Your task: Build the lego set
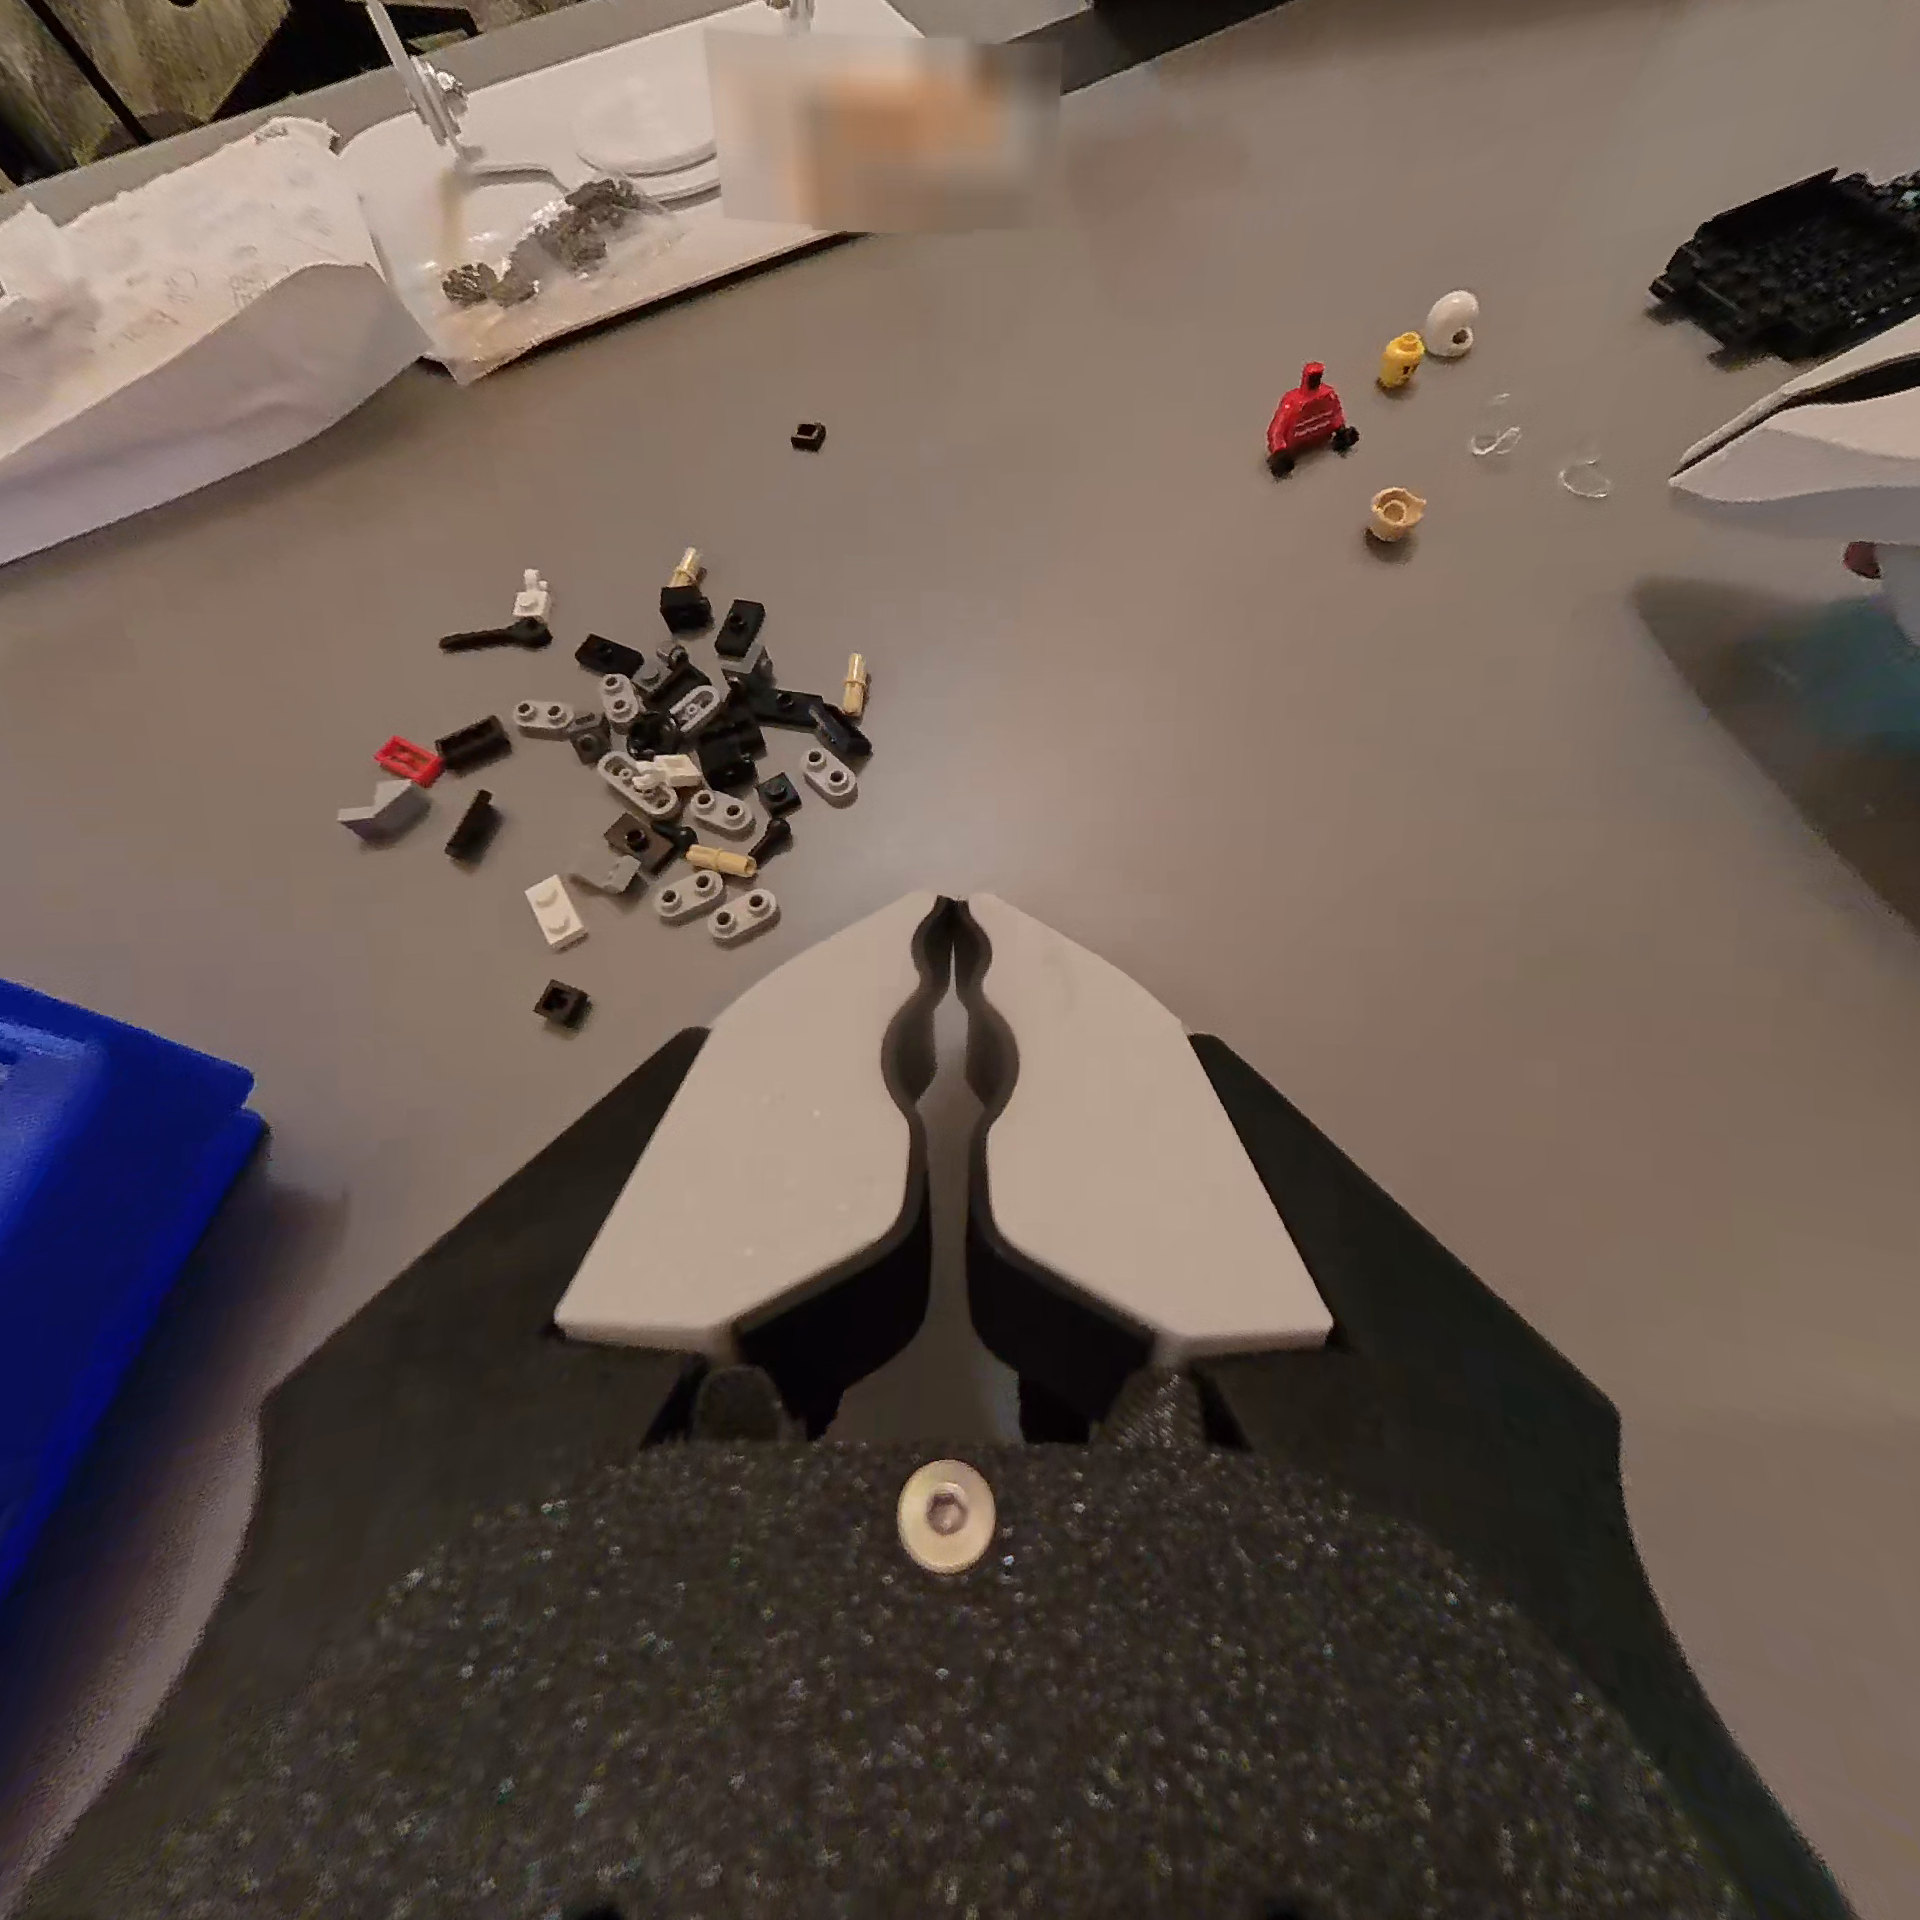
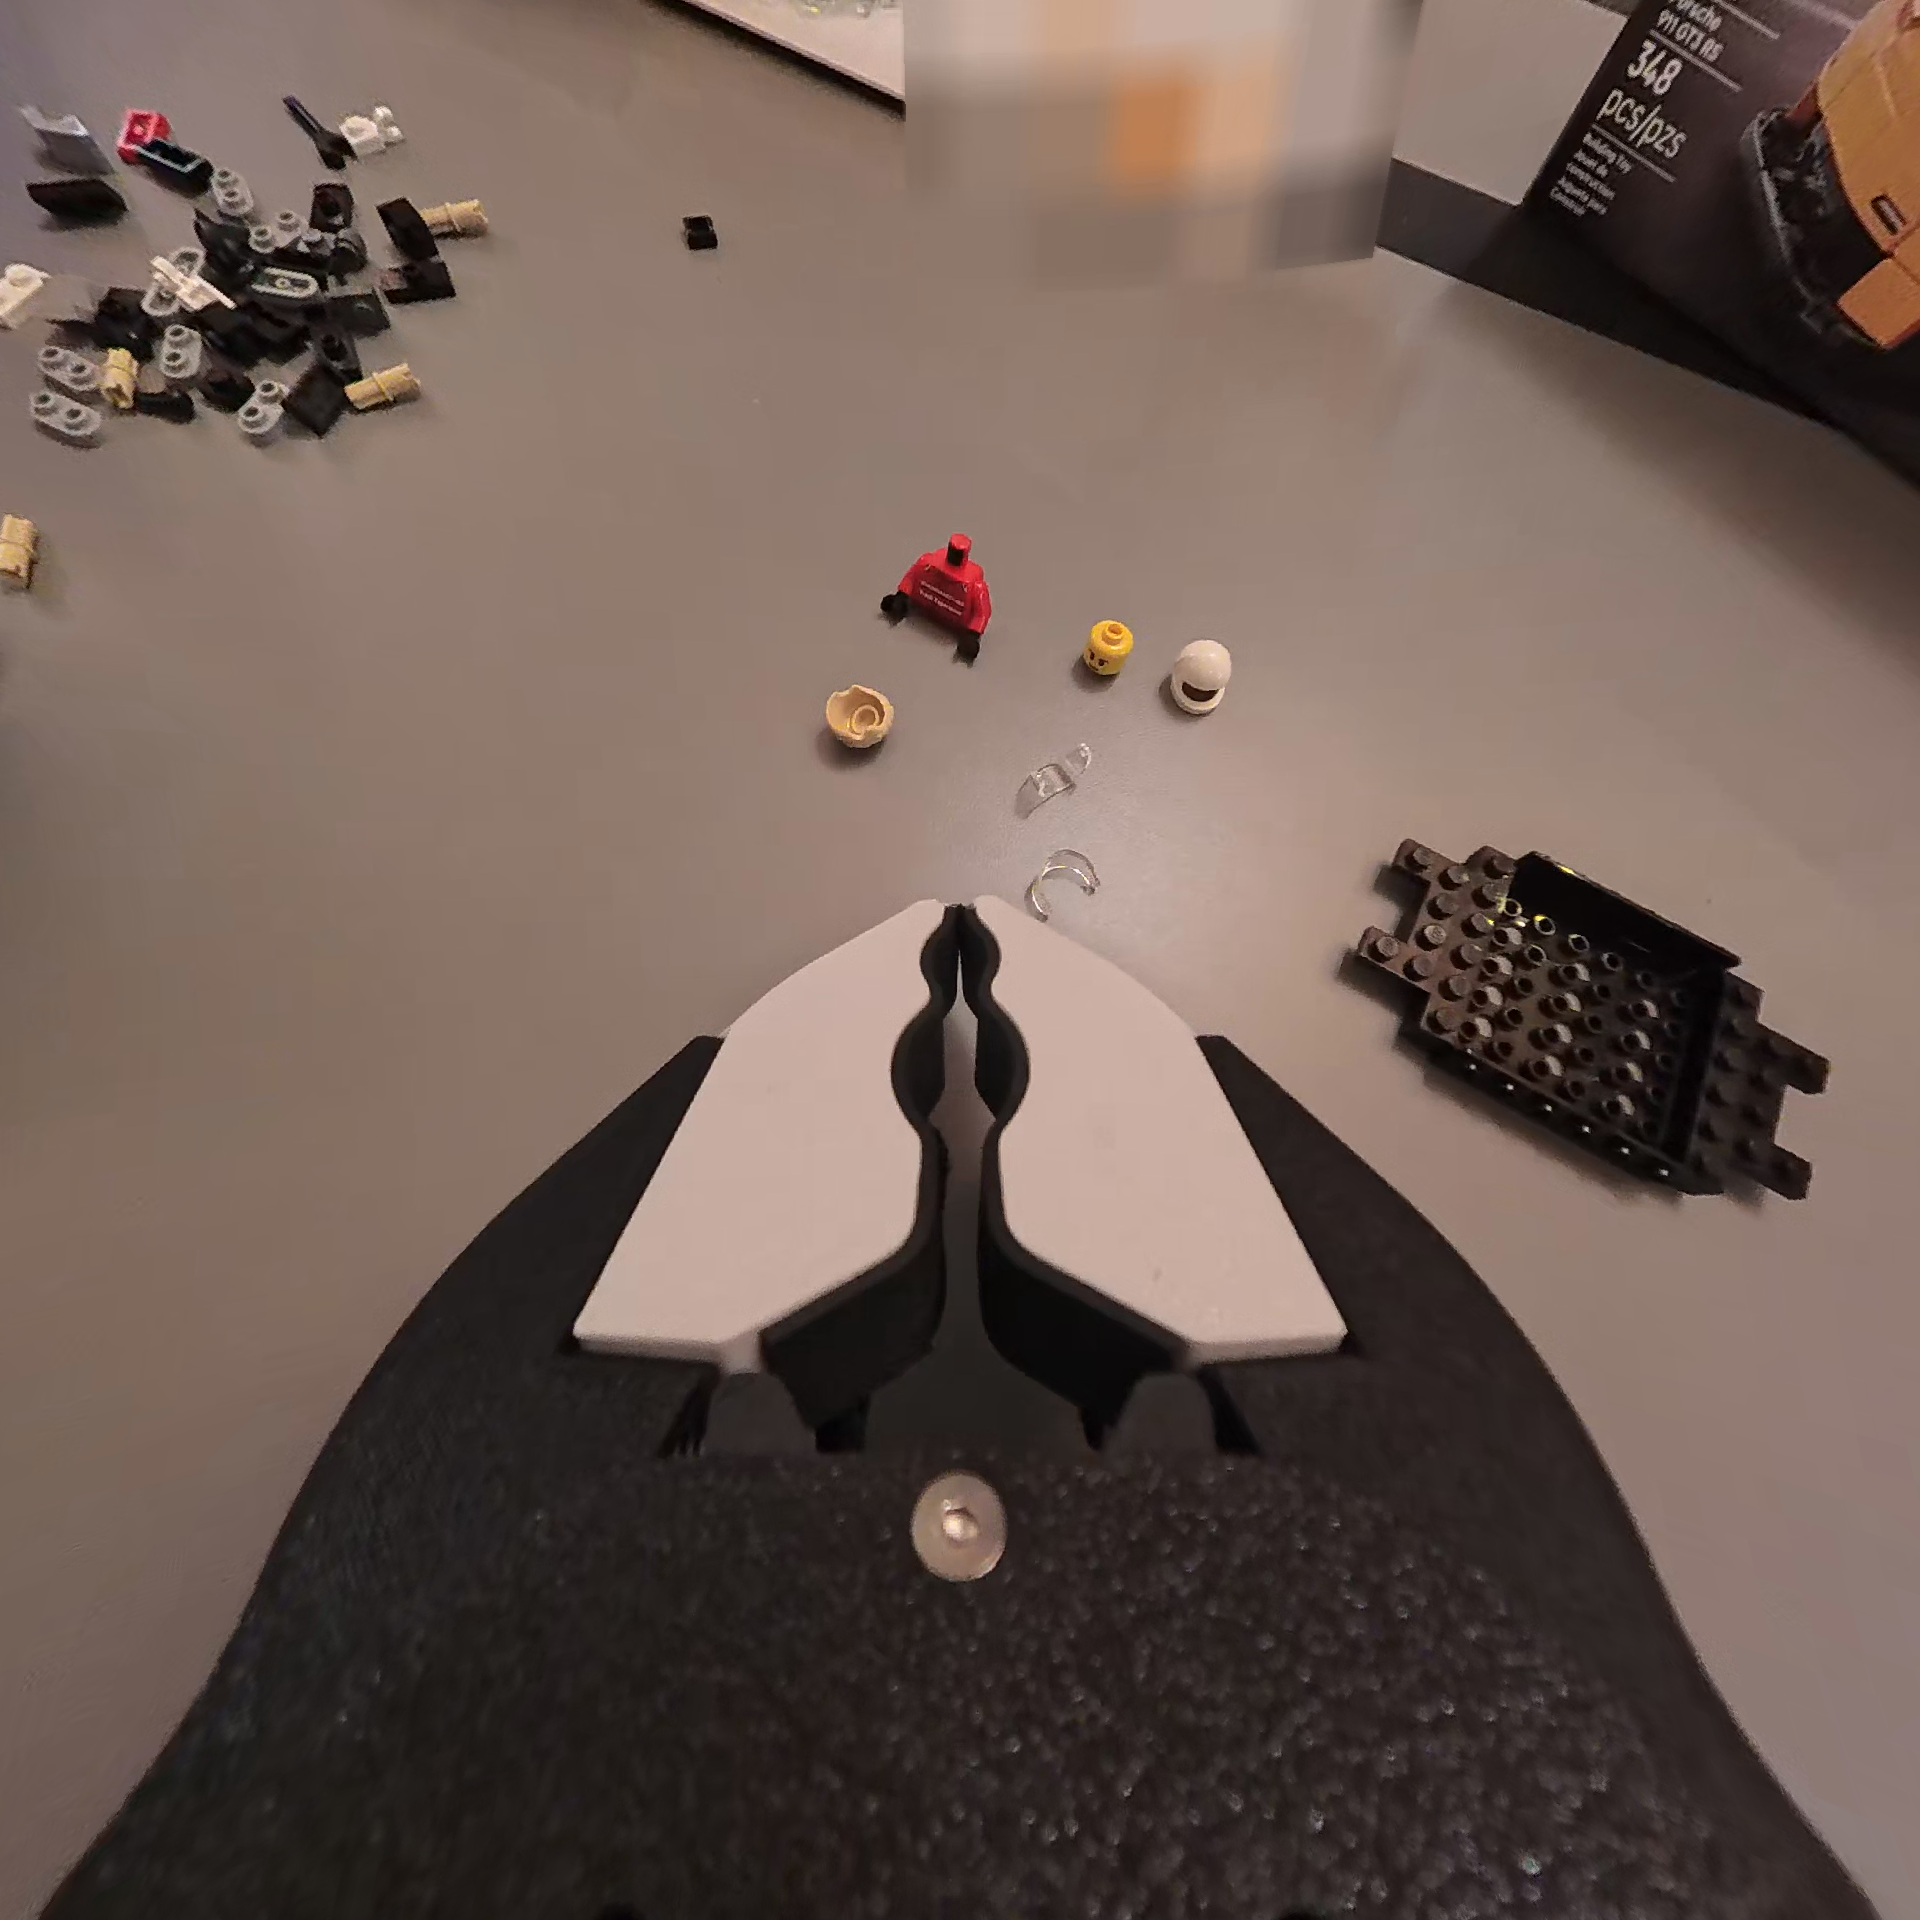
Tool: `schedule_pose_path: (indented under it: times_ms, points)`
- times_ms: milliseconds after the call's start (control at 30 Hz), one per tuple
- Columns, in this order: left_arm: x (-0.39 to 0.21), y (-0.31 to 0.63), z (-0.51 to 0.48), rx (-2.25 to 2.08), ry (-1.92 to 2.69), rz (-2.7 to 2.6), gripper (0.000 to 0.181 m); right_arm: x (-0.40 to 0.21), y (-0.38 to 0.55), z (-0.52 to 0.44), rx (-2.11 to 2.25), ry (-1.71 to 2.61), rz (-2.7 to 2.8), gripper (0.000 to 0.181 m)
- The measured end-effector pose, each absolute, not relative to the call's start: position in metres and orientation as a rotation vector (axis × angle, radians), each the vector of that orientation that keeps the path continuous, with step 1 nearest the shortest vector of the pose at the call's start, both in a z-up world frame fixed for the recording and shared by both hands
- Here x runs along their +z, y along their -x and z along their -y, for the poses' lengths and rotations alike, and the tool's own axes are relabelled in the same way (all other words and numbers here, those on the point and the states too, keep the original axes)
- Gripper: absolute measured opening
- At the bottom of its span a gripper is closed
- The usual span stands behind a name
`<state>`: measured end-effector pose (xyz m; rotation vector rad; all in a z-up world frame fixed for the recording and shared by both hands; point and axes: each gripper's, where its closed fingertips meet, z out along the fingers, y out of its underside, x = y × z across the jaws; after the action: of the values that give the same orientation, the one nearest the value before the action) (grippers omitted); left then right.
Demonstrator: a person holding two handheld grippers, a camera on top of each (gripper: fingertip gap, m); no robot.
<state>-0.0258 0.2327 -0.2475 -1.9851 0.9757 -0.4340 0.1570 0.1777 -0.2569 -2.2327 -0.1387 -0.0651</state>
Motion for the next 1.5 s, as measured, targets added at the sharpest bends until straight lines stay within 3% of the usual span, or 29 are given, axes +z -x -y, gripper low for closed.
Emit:
schedule_pose_path:
  times_ms: [1067,1300,1500]
  points:
    - [-0.245,0.053,-0.255,-0.385,2.0,-0.897,0.002,-0.242,-0.155,-0.182,-0.038,2.13,0.166,0.0]
    - [-0.205,0.047,-0.258,-0.399,1.792,-0.82,0.0,-0.211,-0.166,-0.186,-0.088,1.959,0.096,0.0]
    - [-0.154,0.037,-0.258,-0.442,1.624,-0.772,0.0,-0.14,-0.17,-0.196,-0.163,1.722,0.137,0.0]
